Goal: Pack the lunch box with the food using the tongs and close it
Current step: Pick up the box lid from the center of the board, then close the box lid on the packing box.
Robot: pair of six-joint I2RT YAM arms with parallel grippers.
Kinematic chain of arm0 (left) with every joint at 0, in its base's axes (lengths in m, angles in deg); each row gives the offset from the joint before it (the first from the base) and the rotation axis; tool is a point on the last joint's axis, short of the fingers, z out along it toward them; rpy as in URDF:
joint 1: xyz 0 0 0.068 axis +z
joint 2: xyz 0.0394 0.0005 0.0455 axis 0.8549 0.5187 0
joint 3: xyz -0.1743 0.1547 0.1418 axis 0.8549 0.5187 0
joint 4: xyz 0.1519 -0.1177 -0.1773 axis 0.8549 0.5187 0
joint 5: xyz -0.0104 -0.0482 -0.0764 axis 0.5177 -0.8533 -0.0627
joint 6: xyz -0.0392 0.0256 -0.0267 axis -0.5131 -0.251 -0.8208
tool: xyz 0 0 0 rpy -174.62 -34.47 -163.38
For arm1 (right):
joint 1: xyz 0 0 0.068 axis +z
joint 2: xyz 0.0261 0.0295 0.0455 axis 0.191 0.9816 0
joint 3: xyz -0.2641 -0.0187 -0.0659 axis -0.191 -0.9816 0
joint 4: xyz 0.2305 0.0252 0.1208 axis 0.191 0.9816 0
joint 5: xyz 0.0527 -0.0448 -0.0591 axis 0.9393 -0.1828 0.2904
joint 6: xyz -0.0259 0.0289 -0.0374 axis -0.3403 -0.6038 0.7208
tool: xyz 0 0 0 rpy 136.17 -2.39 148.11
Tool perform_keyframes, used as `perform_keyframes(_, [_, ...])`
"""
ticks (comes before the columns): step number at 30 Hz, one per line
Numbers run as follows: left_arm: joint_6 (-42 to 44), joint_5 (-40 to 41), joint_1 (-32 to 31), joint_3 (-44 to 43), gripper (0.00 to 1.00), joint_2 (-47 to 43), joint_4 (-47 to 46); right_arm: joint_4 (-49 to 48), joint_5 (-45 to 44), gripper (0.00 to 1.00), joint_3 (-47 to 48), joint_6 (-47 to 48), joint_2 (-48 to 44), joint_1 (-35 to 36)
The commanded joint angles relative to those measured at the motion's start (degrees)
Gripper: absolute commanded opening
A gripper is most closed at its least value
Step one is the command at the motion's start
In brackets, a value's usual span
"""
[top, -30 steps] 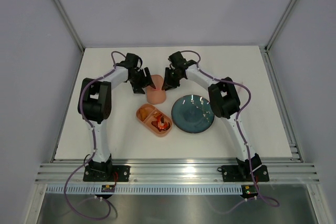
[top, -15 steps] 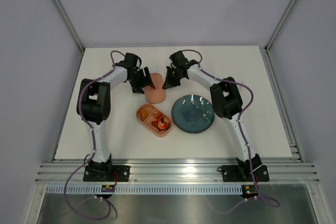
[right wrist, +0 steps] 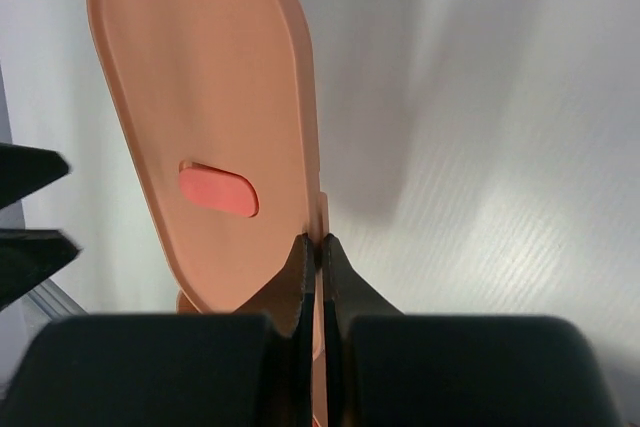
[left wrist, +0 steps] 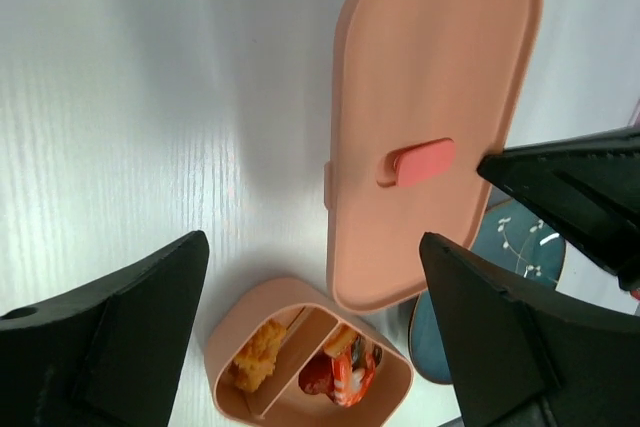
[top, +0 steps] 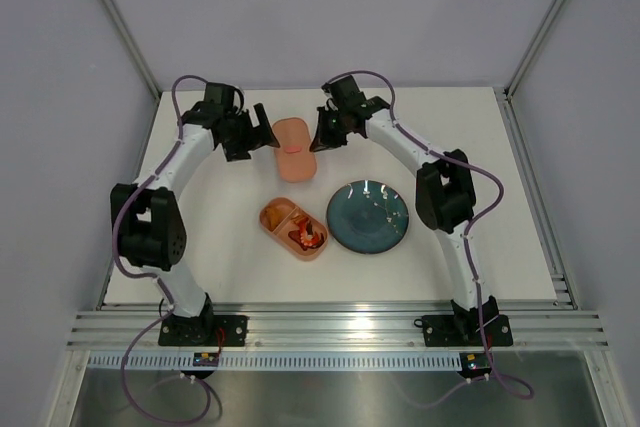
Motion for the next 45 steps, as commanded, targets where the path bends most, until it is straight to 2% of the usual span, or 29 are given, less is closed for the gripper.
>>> perform_keyframes(1, [3.7, 3.2, 0.0, 0.5, 0.93, -7.8, 3.7, 7.6, 0.1, 0.00, 4.9, 6.2, -4.3, 0.4])
perform_keyframes(5, [5.4, 5.2, 0.5, 0.3, 0.93, -14.3, 6.7, 15.0, 3.4, 0.00, 4.3, 12.2, -6.3, 0.4])
perform_keyframes(7, [6.1, 6.2, 1.1, 0.7, 0.94, -17.5, 8.1, 17.3, 6.1, 0.00, 1.1, 15.1, -8.7, 0.4])
perform_keyframes(11, [6.1, 6.7, 2.3, 2.2, 0.94, -20.6, 9.6, 18.9, 7.3, 0.00, -7.8, 19.7, -13.7, 1.3])
perform_keyframes(14, [6.1, 5.5, 2.4, 4.0, 0.94, -22.4, 9.2, 19.1, 7.6, 0.00, -12.1, 23.5, -16.7, 2.7])
perform_keyframes(18, [5.4, 3.9, 2.4, 6.5, 0.93, -23.2, 7.8, 18.0, 8.8, 0.00, -14.9, 24.0, -17.9, 3.9])
perform_keyframes(29, [5.3, 2.4, 2.4, 10.4, 0.93, -23.5, 6.8, 19.7, 10.3, 0.00, -9.0, 26.6, -9.4, 8.7])
perform_keyframes(35, [4.8, 1.1, 2.4, 11.6, 0.93, -23.2, 5.9, 21.2, 11.0, 0.00, -4.9, 26.9, -4.9, 9.3])
perform_keyframes(45, [4.7, 0.4, 2.4, 12.0, 0.93, -22.4, 5.4, 21.5, 11.9, 0.00, -3.5, 28.5, -1.4, 9.8])
